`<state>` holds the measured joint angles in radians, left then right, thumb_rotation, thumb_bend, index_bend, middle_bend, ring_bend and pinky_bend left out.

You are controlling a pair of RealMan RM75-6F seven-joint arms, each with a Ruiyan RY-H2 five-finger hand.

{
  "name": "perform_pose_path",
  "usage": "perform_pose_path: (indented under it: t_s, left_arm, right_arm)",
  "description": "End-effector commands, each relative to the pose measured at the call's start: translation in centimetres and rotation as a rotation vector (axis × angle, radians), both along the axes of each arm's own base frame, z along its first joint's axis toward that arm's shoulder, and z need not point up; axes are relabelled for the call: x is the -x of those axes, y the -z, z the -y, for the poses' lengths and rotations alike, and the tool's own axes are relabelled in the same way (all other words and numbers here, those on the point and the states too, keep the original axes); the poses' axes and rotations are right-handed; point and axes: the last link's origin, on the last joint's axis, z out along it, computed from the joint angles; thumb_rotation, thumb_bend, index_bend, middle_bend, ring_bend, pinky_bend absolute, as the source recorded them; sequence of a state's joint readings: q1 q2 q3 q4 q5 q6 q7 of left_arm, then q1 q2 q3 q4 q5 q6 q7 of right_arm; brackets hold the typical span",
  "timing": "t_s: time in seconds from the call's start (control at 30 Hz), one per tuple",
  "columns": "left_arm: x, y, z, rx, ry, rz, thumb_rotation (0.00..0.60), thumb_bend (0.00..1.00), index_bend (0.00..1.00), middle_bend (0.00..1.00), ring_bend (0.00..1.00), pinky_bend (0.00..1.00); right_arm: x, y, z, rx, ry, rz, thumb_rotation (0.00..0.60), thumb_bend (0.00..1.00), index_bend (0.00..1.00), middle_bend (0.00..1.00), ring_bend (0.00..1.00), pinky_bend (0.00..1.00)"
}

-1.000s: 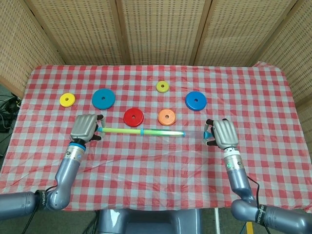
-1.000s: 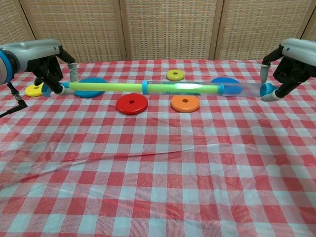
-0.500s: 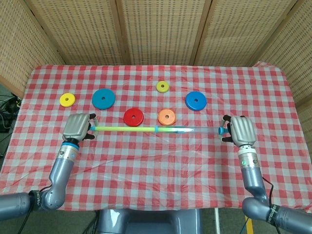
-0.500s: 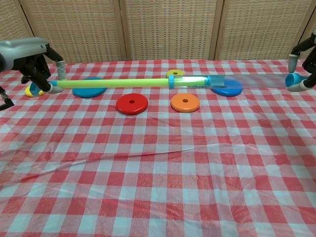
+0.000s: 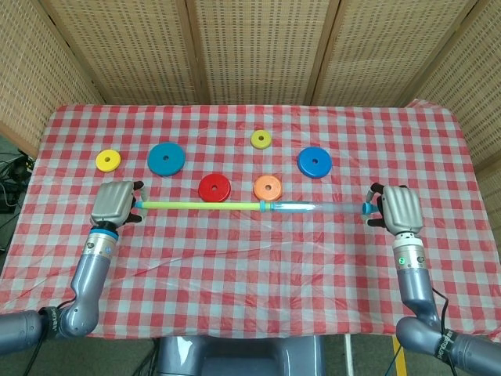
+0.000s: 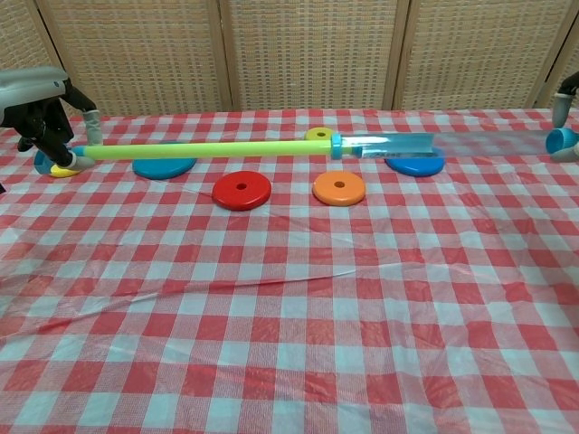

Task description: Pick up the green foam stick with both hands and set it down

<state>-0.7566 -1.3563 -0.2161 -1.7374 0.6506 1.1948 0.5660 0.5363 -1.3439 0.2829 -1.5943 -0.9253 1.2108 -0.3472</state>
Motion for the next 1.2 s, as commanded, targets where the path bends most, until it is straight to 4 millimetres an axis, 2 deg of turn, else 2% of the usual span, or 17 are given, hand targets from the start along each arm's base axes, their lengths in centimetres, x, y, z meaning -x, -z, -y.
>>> perform_pose_path:
  t_s: [0.03, 0.3, 0.37, 0.4, 0.47, 0.5, 0.57, 0.67, 0.7, 0.73, 0.8, 1.03, 1.2]
  left_arm:
    - [0.1, 0.0, 0.0, -0.001, 0.001, 0.004, 0.600, 0.59, 0.85, 0.97, 0.82, 0.70]
    - [0.2, 0.2, 0.0, 0.002, 0.004, 0.009, 0.600, 0.57, 0.84, 0.97, 0.82, 0.70]
    - [0.2, 0.3, 0.1, 0.007, 0.024, 0.015, 0.600, 0.50, 0.78, 0.89, 0.77, 0.67]
    - [0.3, 0.3, 0.1, 0.012, 0.027, 0.015, 0.600, 0.46, 0.73, 0.84, 0.72, 0.64]
    - [0.4, 0.3, 0.2, 0.024, 0.033, 0.012, 0.600, 0.33, 0.53, 0.62, 0.54, 0.52]
    - [0.5, 0.3, 0.3, 0.032, 0.034, 0.011, 0.600, 0.30, 0.47, 0.54, 0.48, 0.47]
    - [0.6, 0.3, 0.4, 0.044, 0.037, 0.008, 0.600, 0.22, 0.29, 0.29, 0.30, 0.32]
    - [0.9, 0.3, 0.7, 0.072, 0.035, 0.000, 0.600, 0.15, 0.14, 0.05, 0.09, 0.14]
    - [1.0, 0.2, 0.8, 0.084, 0.032, -0.004, 0.600, 0.14, 0.12, 0.03, 0.06, 0.11]
    - [1.1, 0.2, 0.9, 0.092, 0.029, -0.007, 0.600, 0.14, 0.11, 0.01, 0.05, 0.09]
    - [1.2, 0.0, 1.0, 0.096, 0.026, 0.004, 0.600, 0.14, 0.10, 0.00, 0.04, 0.07]
    - [1.9, -0.5, 2.5, 0.094, 0.046, 0.069, 0.600, 0.14, 0.09, 0.00, 0.00, 0.01]
    - [4.9, -2.1, 7.2, 0.009, 0.166, 0.044, 0.600, 0.14, 0.08, 0.00, 0.00, 0.00]
  right_arm:
    - [0.0, 0.0, 0.0, -0.001, 0.001, -0.002, 0.600, 0.38, 0.74, 0.99, 0.93, 0.45]
    - [0.1, 0.2, 0.1, -0.003, 0.007, -0.008, 0.600, 0.37, 0.73, 0.99, 0.93, 0.45]
    - [0.1, 0.4, 0.0, -0.016, 0.011, -0.006, 0.600, 0.33, 0.69, 0.97, 0.92, 0.45]
    - [0.0, 0.4, -0.1, -0.022, 0.011, -0.003, 0.600, 0.30, 0.63, 0.93, 0.88, 0.44]
    - [0.1, 0.6, -0.2, -0.051, 0.020, 0.003, 0.600, 0.25, 0.46, 0.70, 0.69, 0.32]
    - [0.2, 0.6, -0.3, -0.067, 0.027, -0.001, 0.600, 0.25, 0.40, 0.61, 0.61, 0.26]
    - [0.3, 0.7, -0.3, -0.086, 0.036, -0.010, 0.600, 0.24, 0.23, 0.35, 0.35, 0.15]
    - [0.4, 0.7, -0.3, -0.105, 0.049, -0.016, 0.600, 0.22, 0.12, 0.15, 0.13, 0.06]
    - [0.4, 0.7, -0.3, -0.111, 0.051, -0.015, 0.600, 0.22, 0.09, 0.08, 0.05, 0.02]
    - [0.4, 0.7, -0.3, -0.113, 0.054, -0.015, 0.600, 0.22, 0.07, 0.03, 0.01, 0.00]
    - [0.5, 0.7, -0.3, -0.113, 0.059, -0.014, 0.600, 0.22, 0.06, 0.01, 0.00, 0.00]
    - [1.0, 0.8, -1.1, -0.129, 0.055, 0.003, 0.600, 0.22, 0.06, 0.00, 0.00, 0.00]
    - [3.2, 0.2, -5.7, -0.168, -0.053, 0.021, 0.600, 0.21, 0.04, 0.00, 0.00, 0.00]
